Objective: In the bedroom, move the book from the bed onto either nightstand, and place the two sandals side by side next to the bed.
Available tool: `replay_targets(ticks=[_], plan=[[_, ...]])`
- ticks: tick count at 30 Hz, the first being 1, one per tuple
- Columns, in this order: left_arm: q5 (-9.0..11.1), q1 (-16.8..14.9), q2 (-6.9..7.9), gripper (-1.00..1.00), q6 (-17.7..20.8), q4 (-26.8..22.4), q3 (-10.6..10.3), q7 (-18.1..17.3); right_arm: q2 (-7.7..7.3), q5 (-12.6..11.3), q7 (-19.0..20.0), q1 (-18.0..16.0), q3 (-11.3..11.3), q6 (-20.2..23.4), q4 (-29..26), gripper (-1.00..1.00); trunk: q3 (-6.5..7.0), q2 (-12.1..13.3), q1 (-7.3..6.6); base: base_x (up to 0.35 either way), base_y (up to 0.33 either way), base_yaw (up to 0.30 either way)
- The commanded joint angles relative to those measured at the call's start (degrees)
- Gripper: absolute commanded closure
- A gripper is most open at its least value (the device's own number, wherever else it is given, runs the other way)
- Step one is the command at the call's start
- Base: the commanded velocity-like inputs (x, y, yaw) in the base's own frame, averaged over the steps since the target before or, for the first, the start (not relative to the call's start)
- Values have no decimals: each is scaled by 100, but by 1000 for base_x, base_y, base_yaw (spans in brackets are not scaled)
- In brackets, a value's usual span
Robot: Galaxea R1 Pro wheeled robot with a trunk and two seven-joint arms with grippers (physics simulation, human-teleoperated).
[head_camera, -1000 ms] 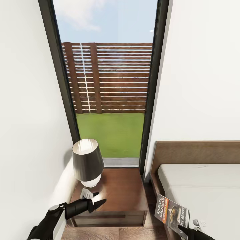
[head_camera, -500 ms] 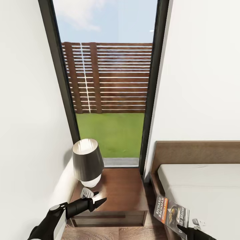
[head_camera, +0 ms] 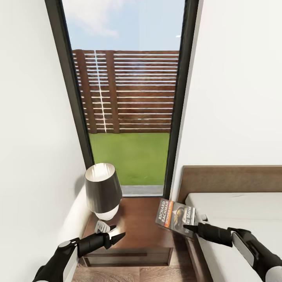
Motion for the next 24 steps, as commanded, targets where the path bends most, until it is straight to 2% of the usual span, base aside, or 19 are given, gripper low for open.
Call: replay_targets(ticks=[1,2,3,5,6,10,13,16,18,22,24], plan=[[-30,-5,-5,-100,35,-7,29,-36,-1,-12,-17,-11,32,46,-75,100,-12,-11,3,0,0,0],[-31,-5,-5,-100,34,-7,29,-36,23,-12,-29,-15,32,56,-96,100,-12,-11,3,0,0,0],[-26,-5,-5,-100,32,-7,29,-43,279,-13,-223,-25,32,93,-143,100,-12,-11,3,0,0,0],[-20,-5,-5,-100,32,-7,34,-56,643,-13,-591,-36,33,115,-165,100,-12,-11,3,0,0,0],[-18,-5,-5,-100,34,-7,36,-47,900,-21,-914,-45,33,257,-177,100,-12,-11,3,0,0,0],[-16,-5,-8,-100,35,-7,32,-16,1146,-37,-1241,-75,1,690,-158,100,-12,-11,3,0,0,0],[-16,-5,-27,-100,32,-7,30,-8,1240,-229,-1300,-85,-180,810,-142,100,-12,-11,3,0,0,0],[-16,-5,-50,-100,33,-7,29,2,1338,-795,-1481,-85,-534,854,-119,100,-12,-11,3,0,0,0],[-16,-5,-54,-100,32,-7,29,4,1361,-1145,-1928,-86,-704,863,-119,100,-12,-11,3,0,0,0],[-16,-5,-57,-100,31,-7,29,5,1374,-2074,-2790,-88,-822,844,-119,100,-12,-11,3,0,0,0],[-16,-5,-61,-100,31,-7,29,5,1376,-2465,-3270,-88,-838,819,-119,100,-12,-11,3,0,0,0]])
